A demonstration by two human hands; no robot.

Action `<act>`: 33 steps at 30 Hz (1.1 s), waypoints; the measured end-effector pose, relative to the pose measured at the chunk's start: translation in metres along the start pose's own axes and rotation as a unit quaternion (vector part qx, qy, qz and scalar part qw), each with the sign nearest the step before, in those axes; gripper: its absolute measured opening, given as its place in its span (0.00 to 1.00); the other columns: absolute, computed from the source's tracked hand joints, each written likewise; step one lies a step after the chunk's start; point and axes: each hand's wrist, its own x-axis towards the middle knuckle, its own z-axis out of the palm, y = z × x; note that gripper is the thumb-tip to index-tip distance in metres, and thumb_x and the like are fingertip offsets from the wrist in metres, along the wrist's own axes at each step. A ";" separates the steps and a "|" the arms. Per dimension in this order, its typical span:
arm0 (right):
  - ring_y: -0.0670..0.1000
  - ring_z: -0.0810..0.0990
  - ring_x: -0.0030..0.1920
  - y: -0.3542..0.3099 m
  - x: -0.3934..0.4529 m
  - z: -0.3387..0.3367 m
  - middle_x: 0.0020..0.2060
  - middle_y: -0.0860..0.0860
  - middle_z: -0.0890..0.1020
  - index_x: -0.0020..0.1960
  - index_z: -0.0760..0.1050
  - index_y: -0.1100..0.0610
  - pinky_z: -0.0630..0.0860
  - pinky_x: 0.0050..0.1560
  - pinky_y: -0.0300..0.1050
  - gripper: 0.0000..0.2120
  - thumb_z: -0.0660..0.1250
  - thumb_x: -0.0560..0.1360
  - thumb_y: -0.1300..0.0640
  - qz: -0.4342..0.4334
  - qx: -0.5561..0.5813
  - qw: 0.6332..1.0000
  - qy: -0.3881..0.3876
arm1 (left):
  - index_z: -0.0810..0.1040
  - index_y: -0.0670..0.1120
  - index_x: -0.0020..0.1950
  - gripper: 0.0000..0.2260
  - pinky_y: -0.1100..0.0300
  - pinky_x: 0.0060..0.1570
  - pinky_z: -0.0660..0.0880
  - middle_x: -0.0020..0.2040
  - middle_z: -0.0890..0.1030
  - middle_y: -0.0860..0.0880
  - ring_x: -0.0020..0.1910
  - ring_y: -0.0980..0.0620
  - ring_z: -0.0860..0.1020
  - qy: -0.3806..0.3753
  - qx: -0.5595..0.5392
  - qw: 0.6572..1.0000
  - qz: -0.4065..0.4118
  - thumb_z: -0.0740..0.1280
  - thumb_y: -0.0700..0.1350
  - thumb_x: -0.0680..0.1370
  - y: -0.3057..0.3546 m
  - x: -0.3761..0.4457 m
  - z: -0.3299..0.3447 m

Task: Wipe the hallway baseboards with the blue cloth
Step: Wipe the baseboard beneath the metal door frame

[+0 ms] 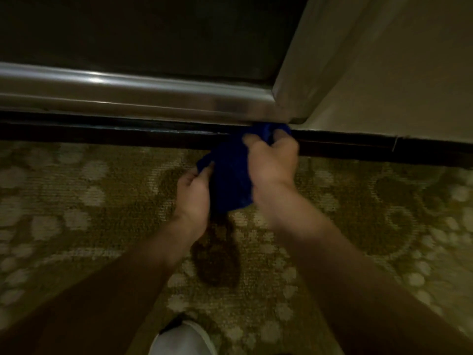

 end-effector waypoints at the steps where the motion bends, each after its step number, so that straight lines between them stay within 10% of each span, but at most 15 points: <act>1: 0.57 0.81 0.46 0.001 0.007 -0.012 0.44 0.55 0.83 0.47 0.76 0.56 0.79 0.54 0.58 0.09 0.69 0.69 0.55 -0.004 0.005 1.000 0.021 | 0.80 0.49 0.51 0.06 0.54 0.56 0.77 0.51 0.83 0.48 0.53 0.50 0.81 -0.011 0.003 1.000 0.000 0.64 0.42 0.81 0.000 -0.002 0.002; 8: 0.53 0.78 0.50 -0.002 0.002 0.012 0.51 0.50 0.79 0.60 0.73 0.58 0.76 0.56 0.48 0.15 0.66 0.74 0.57 0.039 0.119 0.975 0.181 | 0.84 0.49 0.50 0.06 0.50 0.61 0.77 0.52 0.85 0.47 0.55 0.48 0.83 -0.002 -0.015 1.000 -0.009 0.67 0.44 0.79 0.003 -0.002 -0.008; 15: 0.54 0.79 0.45 -0.004 -0.008 0.007 0.38 0.48 0.78 0.38 0.69 0.49 0.78 0.54 0.57 0.09 0.68 0.72 0.58 0.007 0.064 0.995 0.074 | 0.81 0.50 0.59 0.10 0.46 0.65 0.73 0.58 0.84 0.47 0.59 0.47 0.81 0.012 -0.055 0.998 -0.013 0.65 0.46 0.80 0.005 -0.019 -0.016; 18: 0.54 0.80 0.48 -0.005 0.000 -0.009 0.47 0.54 0.81 0.51 0.75 0.55 0.79 0.55 0.58 0.07 0.67 0.74 0.60 0.080 0.176 0.977 0.089 | 0.76 0.50 0.67 0.18 0.47 0.66 0.72 0.63 0.81 0.49 0.62 0.48 0.80 0.023 -0.066 0.997 0.010 0.68 0.50 0.78 0.013 -0.035 -0.023; 21: 0.55 0.81 0.51 -0.009 -0.019 -0.008 0.49 0.55 0.82 0.51 0.75 0.53 0.79 0.55 0.57 0.07 0.67 0.75 0.62 0.151 0.199 0.967 -0.060 | 0.68 0.51 0.74 0.28 0.51 0.64 0.74 0.67 0.77 0.48 0.63 0.50 0.77 0.131 -0.035 0.989 0.066 0.68 0.56 0.76 0.036 -0.039 -0.039; 30: 0.52 0.84 0.50 -0.010 -0.025 -0.037 0.52 0.54 0.83 0.61 0.74 0.54 0.82 0.48 0.48 0.14 0.67 0.76 0.62 0.179 0.264 0.943 -0.098 | 0.77 0.50 0.60 0.12 0.46 0.57 0.79 0.56 0.82 0.46 0.55 0.46 0.81 0.136 -0.076 0.987 0.039 0.69 0.44 0.76 0.064 -0.005 0.004; 33: 0.33 0.79 0.42 -0.002 -0.015 -0.050 0.58 0.60 0.79 0.66 0.71 0.63 0.74 0.45 0.24 0.16 0.61 0.79 0.65 0.192 0.367 0.909 -0.054 | 0.74 0.50 0.68 0.21 0.45 0.60 0.77 0.61 0.80 0.45 0.57 0.45 0.80 0.089 -0.040 0.995 -0.008 0.70 0.45 0.76 0.048 -0.008 0.021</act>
